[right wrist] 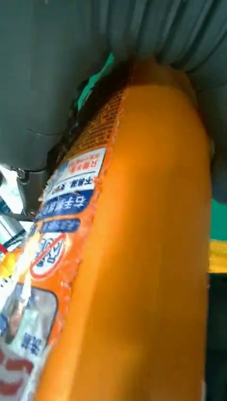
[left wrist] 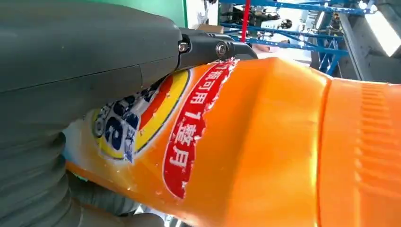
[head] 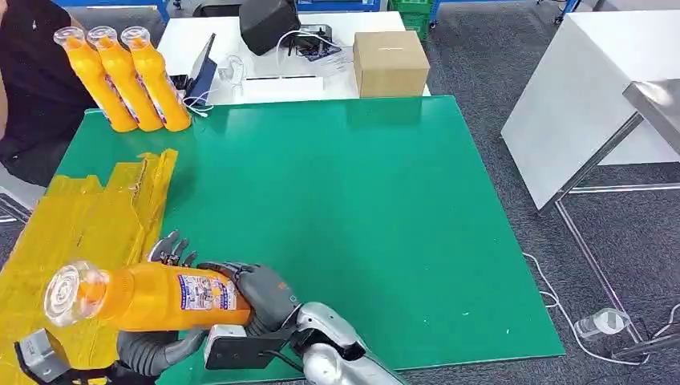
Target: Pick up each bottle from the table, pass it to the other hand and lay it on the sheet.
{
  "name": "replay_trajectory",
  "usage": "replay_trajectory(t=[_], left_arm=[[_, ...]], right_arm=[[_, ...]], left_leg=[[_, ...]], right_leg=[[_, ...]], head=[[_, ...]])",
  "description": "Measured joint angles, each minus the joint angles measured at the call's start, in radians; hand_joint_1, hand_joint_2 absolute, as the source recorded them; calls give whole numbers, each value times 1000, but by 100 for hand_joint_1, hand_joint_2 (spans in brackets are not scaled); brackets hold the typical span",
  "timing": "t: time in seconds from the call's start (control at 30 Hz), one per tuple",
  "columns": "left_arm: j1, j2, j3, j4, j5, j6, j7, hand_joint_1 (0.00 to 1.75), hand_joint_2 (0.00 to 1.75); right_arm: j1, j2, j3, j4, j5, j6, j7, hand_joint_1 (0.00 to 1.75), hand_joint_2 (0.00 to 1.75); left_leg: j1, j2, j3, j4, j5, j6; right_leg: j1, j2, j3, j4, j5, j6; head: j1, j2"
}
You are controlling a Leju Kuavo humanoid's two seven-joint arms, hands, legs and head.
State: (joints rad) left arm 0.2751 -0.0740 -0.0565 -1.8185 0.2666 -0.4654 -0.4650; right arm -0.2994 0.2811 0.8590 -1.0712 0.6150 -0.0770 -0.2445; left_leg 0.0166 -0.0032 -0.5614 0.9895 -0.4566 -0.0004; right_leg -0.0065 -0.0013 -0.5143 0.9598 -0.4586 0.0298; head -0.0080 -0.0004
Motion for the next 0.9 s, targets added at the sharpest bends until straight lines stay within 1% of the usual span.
replay_trajectory(t=[0.07,0.1,0.13,0.37,0.67,0.9], left_arm=[[0,0,3,3,7,5,1,0,175],[1,0,5,3,9,6,2,19,175],[2,0,7,4,10,7,3,175,175],[15,0,24,19,50,-2,8,175,175],[22,-7,35,26,69,-19,7,175,175],[51,-24,47,24,50,-29,-25,175,175]], right_arm=[[-8,3,21,19,-3,3,-7,175,175],[-12,4,33,28,-5,3,-11,175,175],[-16,5,43,38,-8,3,-14,175,175],[-44,19,78,100,-29,0,-20,175,175],[-55,25,95,134,-36,-5,-24,175,175],[-56,26,108,148,-9,-20,-35,175,175]], left_leg=[[0,0,0,0,0,0],[0,0,0,0,0,0],[0,0,0,0,0,0],[0,0,0,0,0,0],[0,0,0,0,0,0],[0,1,0,0,0,0]], right_leg=[[0,0,0,0,0,0],[0,0,0,0,0,0],[0,0,0,0,0,0],[0,0,-1,0,0,0],[0,0,-1,0,0,0],[0,0,-1,0,0,0]], head=[[0,0],[0,0],[0,0],[0,0],[0,0],[0,0]])
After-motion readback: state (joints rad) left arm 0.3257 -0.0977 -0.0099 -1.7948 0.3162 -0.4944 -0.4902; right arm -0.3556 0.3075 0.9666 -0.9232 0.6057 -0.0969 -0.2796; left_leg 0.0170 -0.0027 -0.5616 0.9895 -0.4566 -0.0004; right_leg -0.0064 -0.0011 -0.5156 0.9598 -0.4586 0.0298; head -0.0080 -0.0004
